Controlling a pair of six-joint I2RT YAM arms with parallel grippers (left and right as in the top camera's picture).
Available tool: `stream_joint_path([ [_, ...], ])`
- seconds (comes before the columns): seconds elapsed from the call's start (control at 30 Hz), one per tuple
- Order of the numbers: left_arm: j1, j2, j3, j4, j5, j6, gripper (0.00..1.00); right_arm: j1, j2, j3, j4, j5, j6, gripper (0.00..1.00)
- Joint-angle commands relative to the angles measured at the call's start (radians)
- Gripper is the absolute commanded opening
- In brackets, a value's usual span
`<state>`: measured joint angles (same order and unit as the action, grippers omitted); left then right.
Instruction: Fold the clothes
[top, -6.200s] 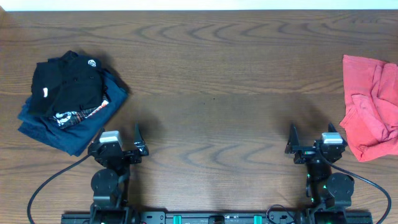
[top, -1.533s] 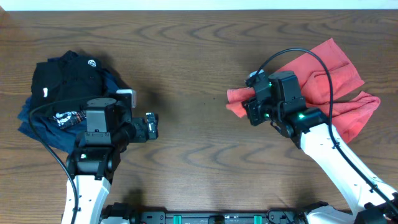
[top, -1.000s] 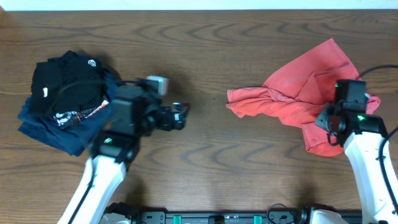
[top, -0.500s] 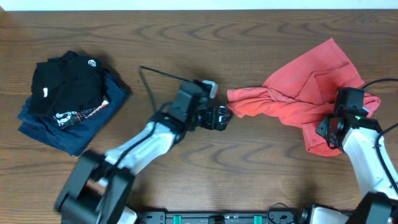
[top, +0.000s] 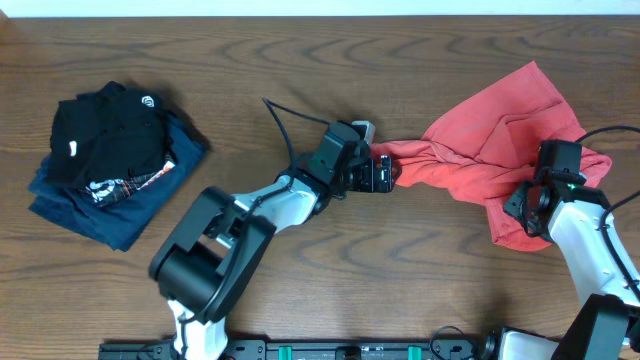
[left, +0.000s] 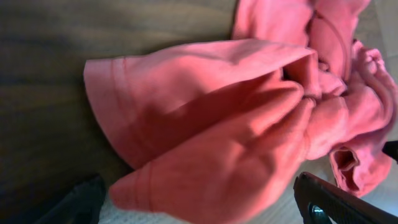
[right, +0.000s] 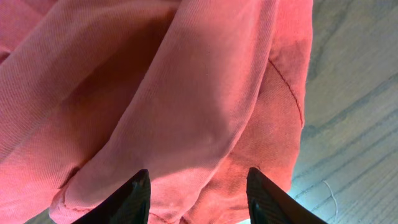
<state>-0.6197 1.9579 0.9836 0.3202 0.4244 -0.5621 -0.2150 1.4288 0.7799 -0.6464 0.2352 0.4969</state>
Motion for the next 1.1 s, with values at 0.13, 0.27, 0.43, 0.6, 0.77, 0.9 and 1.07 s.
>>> stream_joint_path([
  [0.13, -0.047, 0.050, 0.014, 0.057, 0.012, -0.082, 0.70, -0.010, 0.009, -0.005, 0.022, 0.002, 0.002, 0.28],
  [0.27, -0.053, 0.049, 0.014, 0.060, 0.013, -0.067, 0.12, -0.010, 0.032, -0.005, 0.037, 0.004, 0.003, 0.07],
  [0.43, -0.051, 0.032, 0.014, 0.059, 0.014, -0.048, 0.06, -0.011, 0.095, -0.005, 0.039, 0.004, 0.003, 0.01],
  [0.6, -0.027, -0.060, 0.014, -0.022, 0.000, 0.087, 0.06, -0.034, 0.118, -0.005, 0.083, 0.003, 0.002, 0.10],
  [0.77, 0.005, -0.159, 0.014, -0.122, -0.032, 0.124, 0.06, -0.046, 0.118, -0.005, 0.131, -0.038, -0.005, 0.47],
  [0.9, 0.005, -0.177, 0.014, -0.173, -0.032, 0.124, 0.06, -0.046, 0.118, -0.005, 0.131, -0.216, -0.032, 0.62],
  [1.07, 0.005, -0.176, 0.013, -0.273, -0.034, 0.125, 0.06, -0.046, 0.117, -0.003, 0.168, -0.393, -0.065, 0.62],
])
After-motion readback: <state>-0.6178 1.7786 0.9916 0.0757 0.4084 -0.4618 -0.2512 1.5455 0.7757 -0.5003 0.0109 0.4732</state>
